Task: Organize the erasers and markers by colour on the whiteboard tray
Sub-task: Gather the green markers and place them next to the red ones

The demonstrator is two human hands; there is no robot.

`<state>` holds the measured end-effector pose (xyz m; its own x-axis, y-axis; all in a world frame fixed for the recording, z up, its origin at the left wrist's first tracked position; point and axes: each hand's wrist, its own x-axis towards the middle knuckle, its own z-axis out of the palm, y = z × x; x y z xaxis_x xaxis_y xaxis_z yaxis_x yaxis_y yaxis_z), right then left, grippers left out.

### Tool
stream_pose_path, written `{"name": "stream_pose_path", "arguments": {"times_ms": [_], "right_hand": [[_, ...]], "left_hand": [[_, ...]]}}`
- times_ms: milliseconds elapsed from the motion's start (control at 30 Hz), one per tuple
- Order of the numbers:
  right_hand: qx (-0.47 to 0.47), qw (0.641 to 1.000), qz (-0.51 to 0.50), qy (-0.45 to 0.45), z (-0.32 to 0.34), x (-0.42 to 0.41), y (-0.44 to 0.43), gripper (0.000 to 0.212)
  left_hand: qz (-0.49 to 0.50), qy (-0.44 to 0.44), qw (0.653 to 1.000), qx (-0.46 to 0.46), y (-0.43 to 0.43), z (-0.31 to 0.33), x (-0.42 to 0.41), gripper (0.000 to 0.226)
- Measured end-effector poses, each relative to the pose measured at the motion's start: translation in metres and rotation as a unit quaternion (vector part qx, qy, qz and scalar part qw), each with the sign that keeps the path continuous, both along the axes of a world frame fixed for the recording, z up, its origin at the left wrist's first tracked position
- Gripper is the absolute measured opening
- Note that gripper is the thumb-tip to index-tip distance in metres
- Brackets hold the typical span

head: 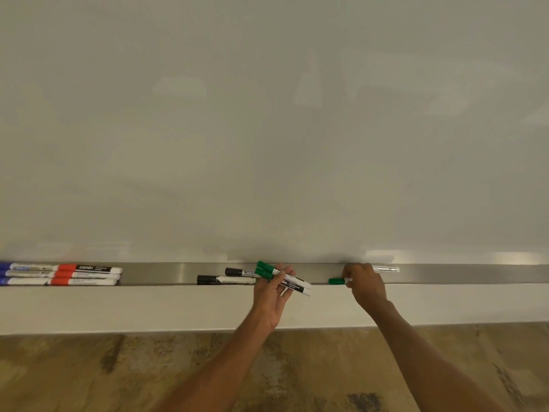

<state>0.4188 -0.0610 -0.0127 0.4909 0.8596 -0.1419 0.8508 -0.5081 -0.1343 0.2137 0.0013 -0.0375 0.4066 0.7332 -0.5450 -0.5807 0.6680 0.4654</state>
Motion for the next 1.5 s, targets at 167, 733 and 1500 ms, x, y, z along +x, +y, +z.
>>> {"name": "stream_pose_path", "arguments": {"times_ms": [167, 733, 1500], "right_hand": [[0.053, 0.996, 0.068, 0.013, 0.007, -0.025, 0.01, 0.022], [0.183, 0.941, 0.05, 0.281, 0.018, -0.126, 0.044, 0.016], [0.235, 0.712, -0.121, 0.651, -0.005, -0.261, 0.071, 0.02]], "left_hand": [[-0.009, 0.01, 1.0, 0.001, -0.003, -0.001, -0.001, 0.023], [-0.013, 0.069, 0.997, 0.032, 0.001, 0.012, -0.025, 0.025], [0.185, 0.042, 0.982, -0.018, 0.044, 0.017, -0.161, 0.043]]}}
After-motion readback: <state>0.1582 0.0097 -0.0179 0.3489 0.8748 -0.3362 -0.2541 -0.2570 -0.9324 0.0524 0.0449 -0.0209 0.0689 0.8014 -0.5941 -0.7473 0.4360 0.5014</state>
